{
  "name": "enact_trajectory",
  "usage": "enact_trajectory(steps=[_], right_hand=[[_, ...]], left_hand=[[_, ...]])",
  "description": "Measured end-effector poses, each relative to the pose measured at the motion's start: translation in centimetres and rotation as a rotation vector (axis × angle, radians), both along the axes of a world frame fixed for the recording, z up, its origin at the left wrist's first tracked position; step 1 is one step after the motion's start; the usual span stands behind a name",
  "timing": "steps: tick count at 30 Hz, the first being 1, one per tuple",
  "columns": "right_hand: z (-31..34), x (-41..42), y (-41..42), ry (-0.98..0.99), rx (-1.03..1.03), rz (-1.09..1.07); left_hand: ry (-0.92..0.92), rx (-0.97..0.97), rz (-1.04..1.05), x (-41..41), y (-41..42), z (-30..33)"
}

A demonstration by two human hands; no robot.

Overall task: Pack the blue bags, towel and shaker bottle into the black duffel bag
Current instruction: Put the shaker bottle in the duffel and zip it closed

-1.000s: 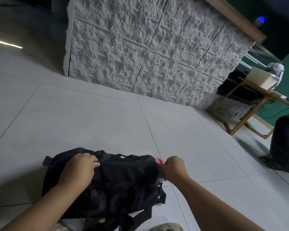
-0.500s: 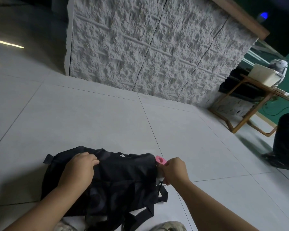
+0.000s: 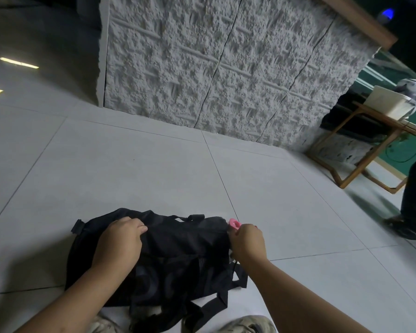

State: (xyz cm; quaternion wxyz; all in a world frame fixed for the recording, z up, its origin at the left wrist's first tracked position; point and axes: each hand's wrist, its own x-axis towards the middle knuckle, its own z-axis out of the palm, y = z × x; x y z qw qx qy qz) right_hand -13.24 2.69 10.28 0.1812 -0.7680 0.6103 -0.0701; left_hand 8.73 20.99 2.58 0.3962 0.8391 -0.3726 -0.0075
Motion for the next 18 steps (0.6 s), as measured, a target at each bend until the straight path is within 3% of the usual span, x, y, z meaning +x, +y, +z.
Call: enact_trajectory(steps=[18], right_hand=[[-1.0,-1.1,0.2,-0.046,-0.029,0.004]], left_hand=[[-0.019,0.026,-0.087,0.5,-0.1,-0.5]])
